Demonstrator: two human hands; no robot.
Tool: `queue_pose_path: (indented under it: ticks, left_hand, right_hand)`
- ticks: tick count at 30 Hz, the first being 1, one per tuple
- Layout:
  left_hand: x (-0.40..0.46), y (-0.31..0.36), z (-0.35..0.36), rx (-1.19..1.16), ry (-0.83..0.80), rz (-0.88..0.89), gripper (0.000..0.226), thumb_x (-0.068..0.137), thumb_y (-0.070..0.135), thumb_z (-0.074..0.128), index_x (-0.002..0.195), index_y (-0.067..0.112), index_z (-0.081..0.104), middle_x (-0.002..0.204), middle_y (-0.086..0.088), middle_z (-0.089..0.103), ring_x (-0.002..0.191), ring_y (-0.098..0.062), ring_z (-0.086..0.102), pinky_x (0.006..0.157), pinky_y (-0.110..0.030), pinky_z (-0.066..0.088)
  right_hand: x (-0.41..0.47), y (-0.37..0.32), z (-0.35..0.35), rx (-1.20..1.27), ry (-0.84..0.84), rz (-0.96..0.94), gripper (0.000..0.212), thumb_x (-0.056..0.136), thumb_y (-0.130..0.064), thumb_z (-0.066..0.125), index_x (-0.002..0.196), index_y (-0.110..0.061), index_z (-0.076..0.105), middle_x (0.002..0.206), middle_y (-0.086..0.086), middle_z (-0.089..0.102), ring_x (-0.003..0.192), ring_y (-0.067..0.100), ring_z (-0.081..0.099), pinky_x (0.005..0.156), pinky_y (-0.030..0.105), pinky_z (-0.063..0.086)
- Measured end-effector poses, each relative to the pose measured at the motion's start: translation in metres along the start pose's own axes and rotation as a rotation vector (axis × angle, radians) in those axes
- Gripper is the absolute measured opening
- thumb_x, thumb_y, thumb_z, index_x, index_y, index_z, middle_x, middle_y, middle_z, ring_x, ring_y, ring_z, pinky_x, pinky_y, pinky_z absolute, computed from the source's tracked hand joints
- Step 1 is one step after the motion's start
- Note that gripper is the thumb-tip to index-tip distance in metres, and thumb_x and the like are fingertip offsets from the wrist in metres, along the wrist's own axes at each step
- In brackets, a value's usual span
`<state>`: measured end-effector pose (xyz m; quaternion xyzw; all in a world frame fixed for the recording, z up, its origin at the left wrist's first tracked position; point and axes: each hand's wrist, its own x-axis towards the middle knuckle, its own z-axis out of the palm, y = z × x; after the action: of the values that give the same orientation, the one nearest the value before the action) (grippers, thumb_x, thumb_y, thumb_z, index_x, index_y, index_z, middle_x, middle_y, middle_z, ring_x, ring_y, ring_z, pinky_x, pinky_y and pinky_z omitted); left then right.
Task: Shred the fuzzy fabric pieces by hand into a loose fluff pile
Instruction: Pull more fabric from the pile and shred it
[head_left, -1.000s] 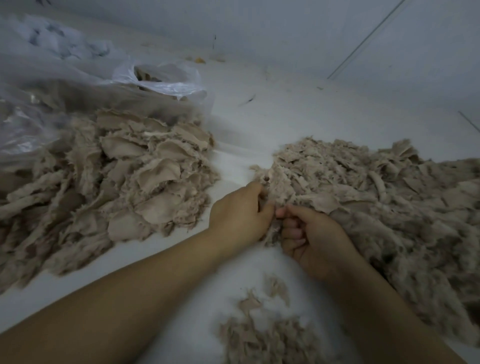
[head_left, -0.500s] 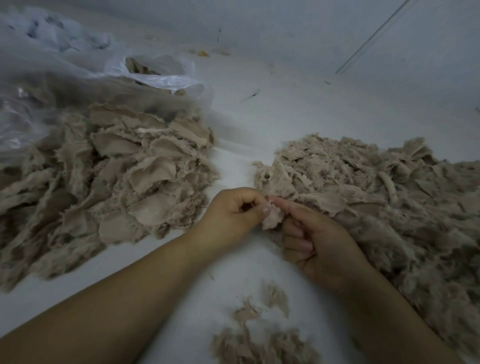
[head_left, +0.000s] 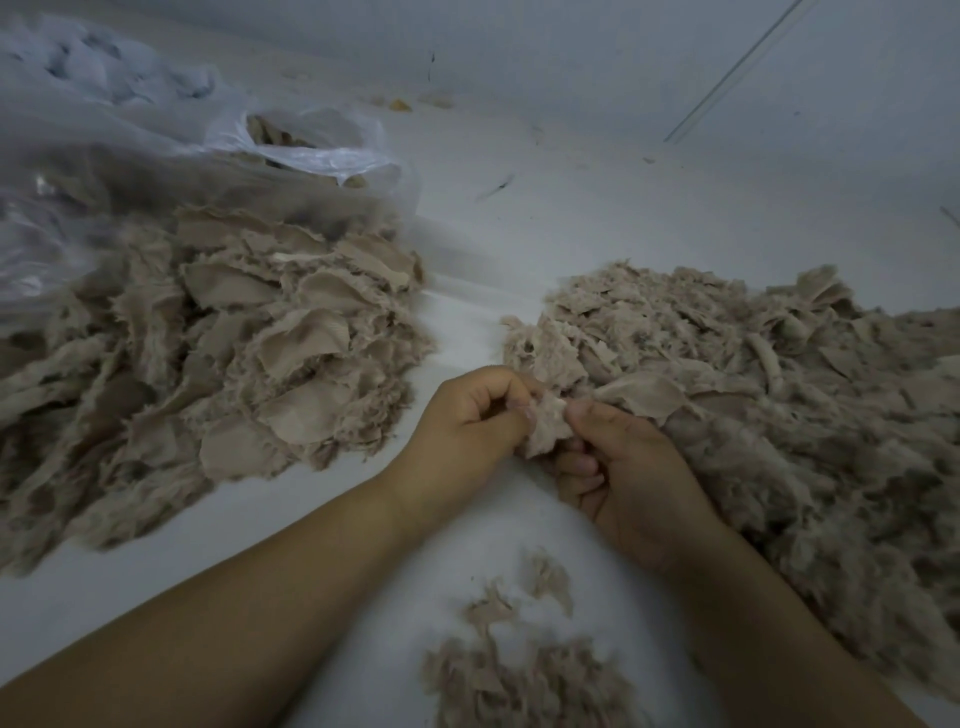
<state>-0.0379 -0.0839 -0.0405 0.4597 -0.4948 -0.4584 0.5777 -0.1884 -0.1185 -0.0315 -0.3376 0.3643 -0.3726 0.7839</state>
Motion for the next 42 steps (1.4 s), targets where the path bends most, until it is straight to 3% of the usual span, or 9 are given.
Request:
queue_pose_path:
  ticks: [4, 9, 16, 19, 24, 29, 36, 40, 42]
  left_hand:
    - [0.006, -0.002, -0.002, 0.019, 0.044, -0.088, 0.023, 0.081, 0.021, 0.067, 0.075, 0.0, 0.058, 0.074, -0.023, 0.059, 0.065, -0.028, 0.055, 0.06, -0.044, 0.05]
    - [0.014, -0.004, 0.006, 0.13, 0.061, -0.161, 0.018, 0.086, 0.014, 0.074, 0.074, 0.003, 0.066, 0.063, -0.014, 0.067, 0.052, -0.017, 0.056, 0.049, -0.024, 0.045]
    - [0.002, 0.002, 0.0, -0.192, 0.118, 0.011, 0.013, 0.083, 0.007, 0.066, 0.072, 0.0, 0.065, 0.058, 0.0, 0.067, 0.048, -0.006, 0.058, 0.048, -0.015, 0.045]
    - [0.003, 0.002, -0.002, -0.115, 0.197, 0.043, 0.013, 0.085, 0.009, 0.068, 0.073, 0.005, 0.07, 0.058, 0.002, 0.063, 0.049, -0.006, 0.052, 0.049, -0.016, 0.041]
    - [0.001, -0.002, 0.008, 0.135, 0.181, 0.094, 0.015, 0.088, 0.005, 0.069, 0.074, 0.003, 0.073, 0.063, -0.005, 0.068, 0.057, -0.006, 0.057, 0.055, -0.021, 0.047]
    - [0.0, -0.001, 0.005, 0.086, 0.185, 0.075, 0.019, 0.091, 0.001, 0.064, 0.073, 0.002, 0.07, 0.048, 0.015, 0.055, 0.044, 0.004, 0.046, 0.048, -0.012, 0.038]
    - [-0.002, -0.003, 0.006, 0.207, 0.174, 0.193, 0.011, 0.084, -0.004, 0.069, 0.076, 0.004, 0.072, 0.065, 0.012, 0.063, 0.06, 0.0, 0.054, 0.06, -0.016, 0.044]
    - [-0.003, -0.004, 0.009, 0.228, 0.209, 0.175, 0.026, 0.083, -0.005, 0.07, 0.074, 0.02, 0.069, 0.063, 0.011, 0.062, 0.056, -0.001, 0.054, 0.056, -0.016, 0.045]
    - [-0.003, -0.003, 0.008, 0.183, 0.226, 0.145, 0.03, 0.084, -0.006, 0.069, 0.071, 0.021, 0.068, 0.06, 0.005, 0.063, 0.05, -0.003, 0.054, 0.05, -0.017, 0.045]
  right_hand:
    - [-0.001, 0.002, 0.002, -0.069, -0.011, -0.04, 0.033, 0.099, -0.004, 0.047, 0.075, -0.01, 0.069, 0.061, 0.002, 0.048, 0.045, 0.005, 0.039, 0.038, 0.014, 0.03]
    - [-0.001, 0.003, 0.004, -0.128, 0.025, -0.082, 0.027, 0.101, -0.005, 0.043, 0.097, -0.003, 0.07, 0.059, 0.002, 0.047, 0.046, 0.007, 0.038, 0.039, 0.015, 0.029]
    - [0.0, 0.001, 0.005, 0.0, 0.113, -0.056, 0.026, 0.103, -0.003, 0.037, 0.091, 0.001, 0.06, 0.065, 0.005, 0.042, 0.043, 0.006, 0.034, 0.036, 0.014, 0.026]
    - [0.0, 0.0, 0.001, -0.006, 0.072, -0.06, 0.017, 0.101, -0.006, 0.043, 0.102, 0.0, 0.059, 0.065, 0.005, 0.043, 0.042, 0.006, 0.034, 0.035, 0.014, 0.025]
    - [-0.004, 0.002, 0.0, -0.237, -0.057, -0.141, 0.019, 0.079, -0.031, 0.064, 0.076, -0.013, 0.06, 0.061, 0.003, 0.041, 0.04, 0.007, 0.031, 0.037, 0.014, 0.023]
    - [0.0, 0.005, -0.003, -0.229, -0.021, -0.141, 0.028, 0.096, -0.009, 0.053, 0.068, -0.009, 0.051, 0.063, 0.006, 0.031, 0.045, 0.008, 0.026, 0.037, 0.017, 0.022]
    - [0.0, 0.003, -0.004, -0.202, -0.034, -0.137, 0.03, 0.089, -0.029, 0.066, 0.077, -0.005, 0.052, 0.064, 0.005, 0.036, 0.046, 0.009, 0.029, 0.038, 0.017, 0.026]
    - [0.0, 0.006, -0.003, -0.314, -0.014, -0.173, 0.029, 0.091, -0.01, 0.059, 0.096, 0.018, 0.055, 0.07, 0.012, 0.03, 0.048, 0.011, 0.022, 0.04, 0.019, 0.02]
    - [0.0, 0.006, -0.003, -0.305, -0.014, -0.156, 0.014, 0.092, -0.002, 0.055, 0.088, 0.011, 0.058, 0.066, 0.008, 0.03, 0.045, 0.008, 0.022, 0.039, 0.019, 0.02]
